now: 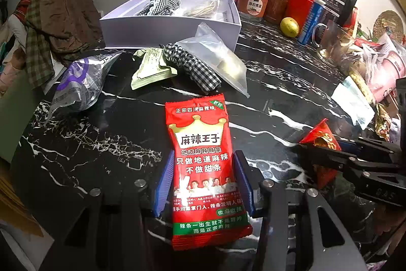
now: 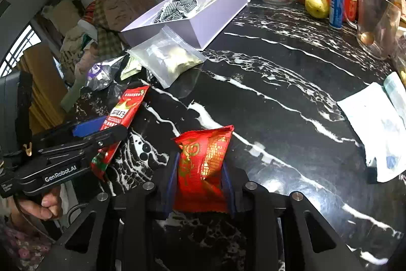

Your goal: Organize soft objects

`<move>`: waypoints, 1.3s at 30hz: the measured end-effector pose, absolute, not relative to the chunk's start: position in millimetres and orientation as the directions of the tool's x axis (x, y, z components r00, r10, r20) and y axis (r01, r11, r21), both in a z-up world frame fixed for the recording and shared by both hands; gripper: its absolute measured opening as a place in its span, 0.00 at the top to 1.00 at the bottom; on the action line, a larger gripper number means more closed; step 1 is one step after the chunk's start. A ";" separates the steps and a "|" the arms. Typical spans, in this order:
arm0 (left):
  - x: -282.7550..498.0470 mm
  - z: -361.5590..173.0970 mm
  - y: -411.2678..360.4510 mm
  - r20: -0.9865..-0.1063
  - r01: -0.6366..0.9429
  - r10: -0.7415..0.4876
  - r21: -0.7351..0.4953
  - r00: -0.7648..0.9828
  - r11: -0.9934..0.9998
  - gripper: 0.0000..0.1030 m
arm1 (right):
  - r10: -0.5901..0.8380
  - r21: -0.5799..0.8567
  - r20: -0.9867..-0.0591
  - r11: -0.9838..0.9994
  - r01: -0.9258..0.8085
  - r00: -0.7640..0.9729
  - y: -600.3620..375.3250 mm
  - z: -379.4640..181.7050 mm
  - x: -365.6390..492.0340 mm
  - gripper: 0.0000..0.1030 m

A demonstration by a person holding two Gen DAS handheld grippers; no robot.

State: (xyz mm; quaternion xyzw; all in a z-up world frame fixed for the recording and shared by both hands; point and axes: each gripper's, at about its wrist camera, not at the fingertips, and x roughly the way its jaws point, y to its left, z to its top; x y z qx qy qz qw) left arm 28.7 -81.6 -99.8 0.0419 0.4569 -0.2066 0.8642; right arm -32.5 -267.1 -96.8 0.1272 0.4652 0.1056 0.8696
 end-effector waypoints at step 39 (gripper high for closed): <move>26.8 39.0 -90.9 -0.516 0.534 -0.500 -0.094 0.696 0.840 0.55 | 0.433 0.351 -0.548 0.896 -0.272 0.716 -265.9 29.6 -14.7 0.70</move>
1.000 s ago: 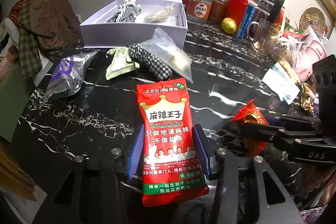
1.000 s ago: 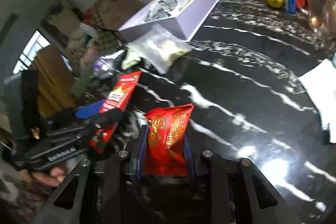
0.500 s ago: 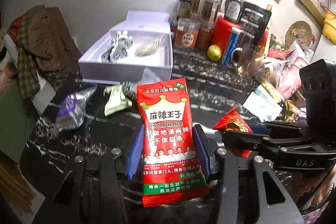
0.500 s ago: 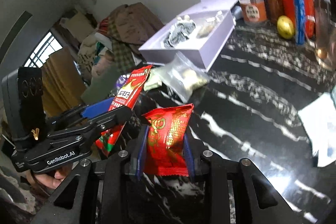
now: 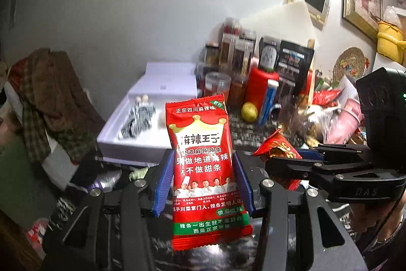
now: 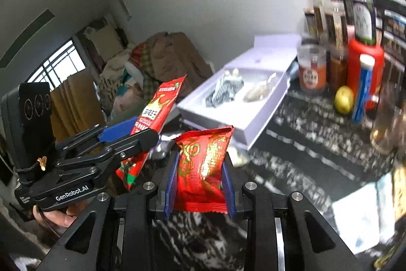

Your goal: Organize soft objects

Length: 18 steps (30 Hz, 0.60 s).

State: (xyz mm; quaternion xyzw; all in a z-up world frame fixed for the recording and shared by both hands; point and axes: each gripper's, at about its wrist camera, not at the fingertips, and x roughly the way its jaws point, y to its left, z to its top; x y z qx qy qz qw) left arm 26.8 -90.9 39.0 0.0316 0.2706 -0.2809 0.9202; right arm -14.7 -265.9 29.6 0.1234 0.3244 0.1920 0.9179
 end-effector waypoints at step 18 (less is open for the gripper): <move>95.9 93.7 -99.3 -0.364 0.502 -0.480 -0.041 0.798 0.864 0.55 | 0.392 0.286 -0.447 0.914 -0.287 0.804 -292.7 87.1 64.6 0.70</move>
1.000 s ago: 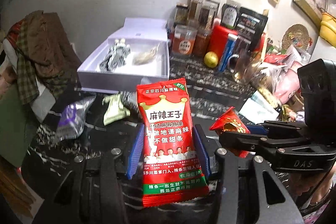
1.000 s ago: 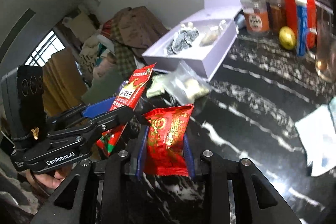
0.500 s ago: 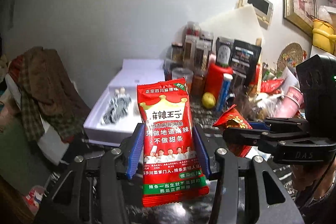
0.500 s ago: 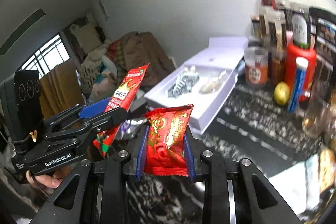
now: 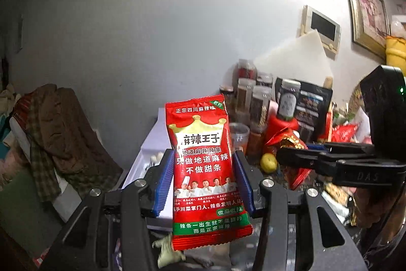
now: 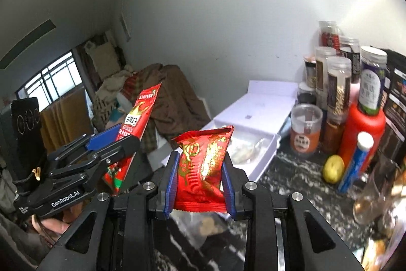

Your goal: Organize soft objects

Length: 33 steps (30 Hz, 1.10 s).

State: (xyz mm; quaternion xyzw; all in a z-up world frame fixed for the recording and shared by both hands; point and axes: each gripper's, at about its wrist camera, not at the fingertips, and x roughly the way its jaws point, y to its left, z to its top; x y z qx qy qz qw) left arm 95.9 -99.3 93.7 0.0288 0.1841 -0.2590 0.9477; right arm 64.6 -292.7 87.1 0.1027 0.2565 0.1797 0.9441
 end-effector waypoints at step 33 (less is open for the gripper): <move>262.3 42.0 -149.4 -0.485 0.407 -0.358 -0.005 0.798 0.913 0.55 | 0.362 0.239 -0.525 0.931 -0.275 0.771 -293.8 43.7 243.9 0.70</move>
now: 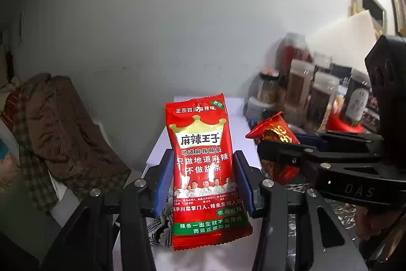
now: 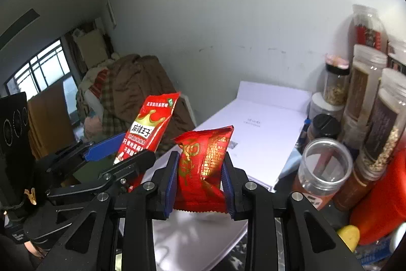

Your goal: Organize soft objects

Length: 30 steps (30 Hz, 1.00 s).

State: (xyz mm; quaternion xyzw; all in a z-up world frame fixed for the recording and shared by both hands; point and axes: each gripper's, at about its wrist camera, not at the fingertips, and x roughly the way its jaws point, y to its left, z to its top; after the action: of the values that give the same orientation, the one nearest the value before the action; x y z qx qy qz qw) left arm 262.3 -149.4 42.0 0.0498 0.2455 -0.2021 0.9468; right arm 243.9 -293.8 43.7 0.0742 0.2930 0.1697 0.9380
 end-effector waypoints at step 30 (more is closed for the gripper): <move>313.5 -52.7 -152.6 -0.710 0.355 -0.264 -0.021 0.652 0.935 0.55 | 0.327 0.228 -0.689 0.945 -0.235 0.647 -291.8 -28.7 294.6 0.70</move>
State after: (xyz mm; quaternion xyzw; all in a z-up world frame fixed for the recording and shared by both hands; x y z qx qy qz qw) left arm 313.5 -152.6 -52.7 0.0598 0.3804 -0.1704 0.9070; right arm 294.6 -291.8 -28.7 0.0592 0.3905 0.1551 0.9055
